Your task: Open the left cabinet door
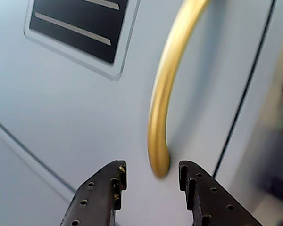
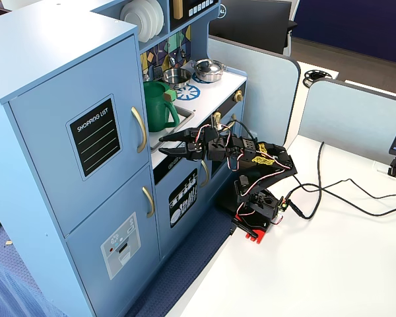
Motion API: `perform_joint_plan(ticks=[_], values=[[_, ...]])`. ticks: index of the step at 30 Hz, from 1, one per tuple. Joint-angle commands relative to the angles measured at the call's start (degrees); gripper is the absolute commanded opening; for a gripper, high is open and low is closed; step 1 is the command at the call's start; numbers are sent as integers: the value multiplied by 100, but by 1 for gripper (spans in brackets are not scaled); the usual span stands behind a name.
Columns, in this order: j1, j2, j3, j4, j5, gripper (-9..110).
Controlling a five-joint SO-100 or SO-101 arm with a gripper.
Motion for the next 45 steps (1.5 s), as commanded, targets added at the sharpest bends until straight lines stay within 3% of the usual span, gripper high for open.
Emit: perform_joint_plan(ticks=[1,13,45], values=[[-114,-352,-712,-369,-158,8],[-369,-1397,-1705,-545,-360,7],[-281,-1793,-1793,-782,-378,5]])
